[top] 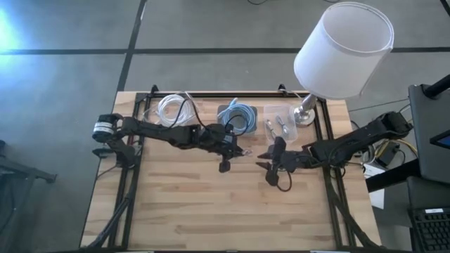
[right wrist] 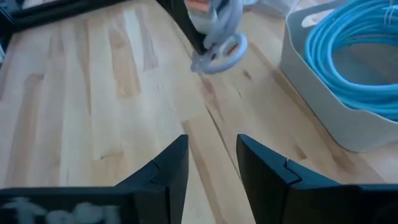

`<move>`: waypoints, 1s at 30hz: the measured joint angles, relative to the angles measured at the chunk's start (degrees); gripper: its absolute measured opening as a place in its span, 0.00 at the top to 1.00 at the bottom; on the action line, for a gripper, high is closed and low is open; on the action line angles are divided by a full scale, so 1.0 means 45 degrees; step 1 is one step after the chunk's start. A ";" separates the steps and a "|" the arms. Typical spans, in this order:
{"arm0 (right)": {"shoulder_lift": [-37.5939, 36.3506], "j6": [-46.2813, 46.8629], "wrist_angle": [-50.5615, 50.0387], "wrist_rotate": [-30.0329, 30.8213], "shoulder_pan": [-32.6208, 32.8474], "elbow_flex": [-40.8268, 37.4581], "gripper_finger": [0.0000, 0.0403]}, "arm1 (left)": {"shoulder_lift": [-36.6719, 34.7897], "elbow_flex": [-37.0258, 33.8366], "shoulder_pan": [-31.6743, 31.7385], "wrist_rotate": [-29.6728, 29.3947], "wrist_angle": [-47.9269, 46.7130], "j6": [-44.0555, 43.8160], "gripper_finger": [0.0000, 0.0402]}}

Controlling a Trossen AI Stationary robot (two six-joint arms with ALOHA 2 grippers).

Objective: Pick & Place USB Port
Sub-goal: Put the small purple charger cable into the right transparent bin

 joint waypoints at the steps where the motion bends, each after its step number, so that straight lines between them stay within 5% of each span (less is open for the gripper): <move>1: 0.0131 -0.0025 0.0007 0.0003 0.0000 0.0086 0.66 | 0.0000 0.0000 -0.0004 0.0178 0.0090 0.0056 0.89; 8: 0.1246 -0.1433 0.0219 0.0004 -0.0032 0.1108 0.59 | -0.0010 0.0000 -0.0011 0.1896 0.0973 -0.0076 0.89; 17: 0.2675 -0.1866 0.0237 0.0023 -0.0228 0.2579 0.52 | 0.0010 0.0000 -0.0161 0.1917 0.1431 -0.0201 0.89; 30: 0.3589 -0.3159 -0.0311 0.0019 -0.0223 0.4207 0.54 | 0.0019 -0.0005 -0.0552 0.1892 0.1846 -0.0226 0.89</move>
